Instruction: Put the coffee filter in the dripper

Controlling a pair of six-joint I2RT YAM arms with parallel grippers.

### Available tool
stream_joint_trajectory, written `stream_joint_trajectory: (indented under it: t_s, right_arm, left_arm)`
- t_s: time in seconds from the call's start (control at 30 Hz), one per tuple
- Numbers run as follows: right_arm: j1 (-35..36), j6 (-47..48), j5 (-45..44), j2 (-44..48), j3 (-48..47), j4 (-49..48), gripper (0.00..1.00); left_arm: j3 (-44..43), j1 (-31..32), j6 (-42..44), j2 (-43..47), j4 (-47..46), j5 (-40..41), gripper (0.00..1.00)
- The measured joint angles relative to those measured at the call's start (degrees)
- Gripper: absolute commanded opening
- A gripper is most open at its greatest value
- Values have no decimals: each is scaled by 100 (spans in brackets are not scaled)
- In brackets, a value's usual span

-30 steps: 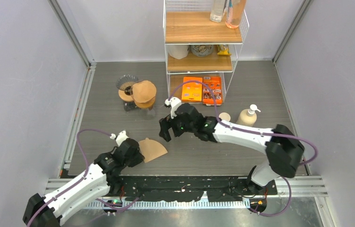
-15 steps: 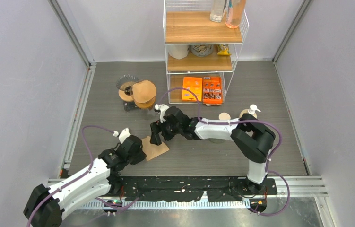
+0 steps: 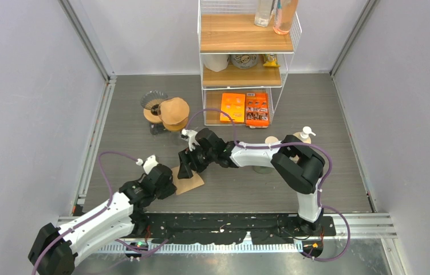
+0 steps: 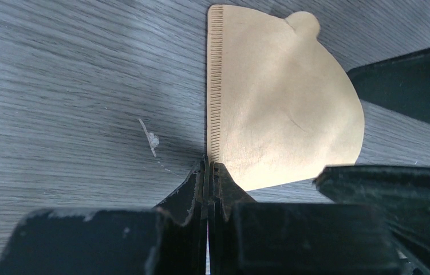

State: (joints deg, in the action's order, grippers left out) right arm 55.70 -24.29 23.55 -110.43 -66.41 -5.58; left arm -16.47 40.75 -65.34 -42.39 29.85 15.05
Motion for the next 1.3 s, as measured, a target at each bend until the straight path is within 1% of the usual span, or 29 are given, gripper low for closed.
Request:
stream_joint_trajectory:
  t_s: [0.27,0.5,0.67,0.77,0.83,0.87,0.93,0.97,1.0,1.07,1.13,1.2,1.23,1.3]
  right_arm:
    - [7,-50,487,0,-2,2,73]
    - [50,-166,487,-81,-243,291,60]
    - [50,-308,420,-278,-420,448,56]
    - [48,-348,387,-321,-420,525,47]
    - [48,-369,378,-323,-420,568,37]
    - [50,-369,380,-323,-420,568,27]
    - [50,-352,387,-323,-420,577,17]
    - [50,-354,400,-323,-420,584,15]
    - [50,-343,404,-323,-420,590,11]
    - [50,-326,428,-323,-420,599,6]
    - [48,-295,448,-319,-420,601,5]
    - [50,-240,452,-306,-420,605,5]
    - [50,-173,444,-289,-415,614,5]
    - [50,68,385,-166,-363,632,5]
  left_arm:
    - [0,0,0,68,70,70,0]
    - [0,2,-7,70,68,70,0]
    - [52,0,-28,164,52,57,0]
    - [98,2,-44,236,37,55,0]
    - [125,0,-50,289,35,55,0]
    - [131,0,-50,297,35,52,0]
    - [142,2,-48,334,37,50,0]
    - [142,2,-46,348,33,48,1]
    - [142,2,-39,352,20,48,1]
    - [142,2,-24,354,-44,48,1]
    - [142,2,-17,354,-107,39,1]
    - [142,2,4,367,-160,28,4]
    - [140,2,24,393,-173,17,6]
    - [125,2,94,503,-166,17,19]
